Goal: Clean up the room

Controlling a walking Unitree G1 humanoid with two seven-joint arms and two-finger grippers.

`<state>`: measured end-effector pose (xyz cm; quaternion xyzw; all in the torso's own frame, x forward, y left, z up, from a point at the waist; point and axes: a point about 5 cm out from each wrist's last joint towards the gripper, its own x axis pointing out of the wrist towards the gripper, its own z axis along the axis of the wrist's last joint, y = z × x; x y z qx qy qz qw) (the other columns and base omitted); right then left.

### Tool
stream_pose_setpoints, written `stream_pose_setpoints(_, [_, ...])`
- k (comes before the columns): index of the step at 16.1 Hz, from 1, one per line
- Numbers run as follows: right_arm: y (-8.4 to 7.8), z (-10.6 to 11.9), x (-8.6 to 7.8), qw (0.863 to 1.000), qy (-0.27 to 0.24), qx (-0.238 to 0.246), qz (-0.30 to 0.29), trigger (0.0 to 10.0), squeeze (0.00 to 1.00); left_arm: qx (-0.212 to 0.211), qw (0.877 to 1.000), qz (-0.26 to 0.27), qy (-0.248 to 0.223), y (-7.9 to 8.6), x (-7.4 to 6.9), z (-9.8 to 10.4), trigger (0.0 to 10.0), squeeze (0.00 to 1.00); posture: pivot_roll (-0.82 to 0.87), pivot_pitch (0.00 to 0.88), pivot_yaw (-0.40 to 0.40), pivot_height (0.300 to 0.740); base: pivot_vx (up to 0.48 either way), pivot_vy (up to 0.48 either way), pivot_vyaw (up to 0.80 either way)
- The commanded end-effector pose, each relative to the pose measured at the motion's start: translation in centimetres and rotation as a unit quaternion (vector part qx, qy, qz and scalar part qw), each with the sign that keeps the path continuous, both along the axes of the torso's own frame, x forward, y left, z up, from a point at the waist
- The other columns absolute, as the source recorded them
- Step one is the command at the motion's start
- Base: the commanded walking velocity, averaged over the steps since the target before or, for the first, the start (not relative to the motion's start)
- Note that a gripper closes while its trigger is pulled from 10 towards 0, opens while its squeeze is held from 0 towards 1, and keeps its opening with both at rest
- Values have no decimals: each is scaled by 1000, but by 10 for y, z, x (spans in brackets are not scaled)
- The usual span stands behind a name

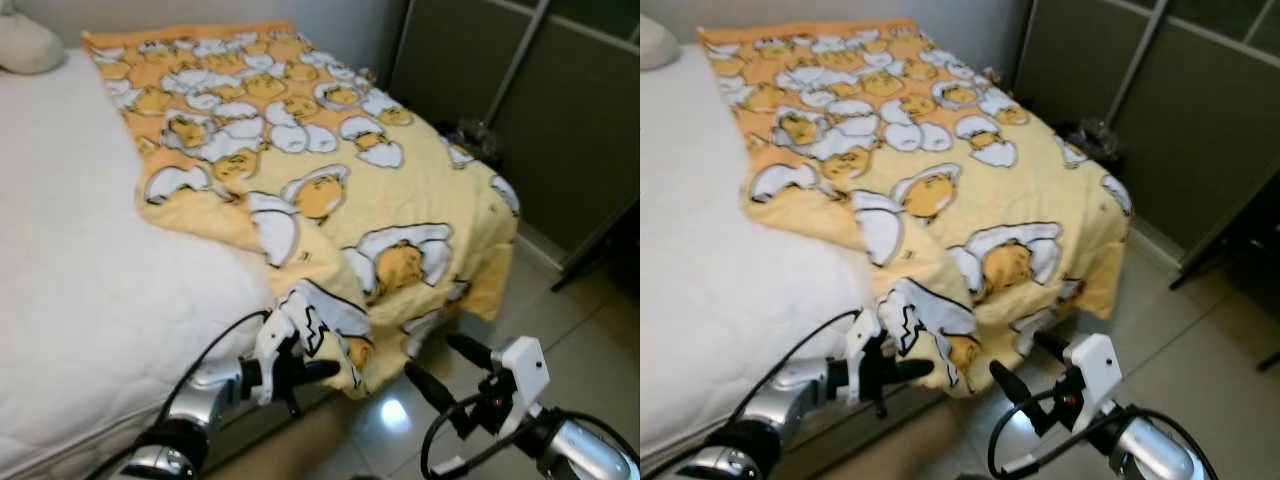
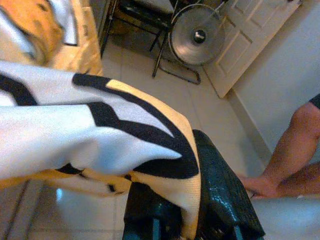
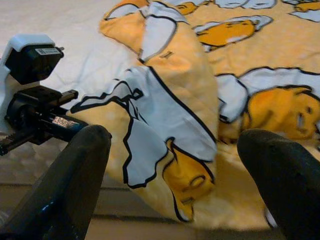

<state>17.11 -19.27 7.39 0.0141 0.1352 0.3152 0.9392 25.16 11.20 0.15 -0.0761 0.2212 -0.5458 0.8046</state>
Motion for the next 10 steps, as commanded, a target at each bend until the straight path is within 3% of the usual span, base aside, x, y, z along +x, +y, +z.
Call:
stream_pose_setpoints(1, [0, 3, 0, 1000, -3, 4, -3, 10000, 0, 12, 1000, 11, 3, 6, 1, -2, 0, 0, -218, 0, -64, 740, 0, -480, 0])
stream_pose_setpoints(2, [1, 2, 0, 1000, -3, 4, -3, 10000, 0, 22, 999, 25, 3, 9, 2, -3, 0, 0, -216, 0, -64, 740, 0, -480, 0])
stream_pose_setpoints(10, [1, 1, 0, 1000, 2, 5, -9, 10000, 0, 42, 998, 55, -6, 18, 6, -3, 0, 0, -212, 0, -61, 740, 0, 0, 0])
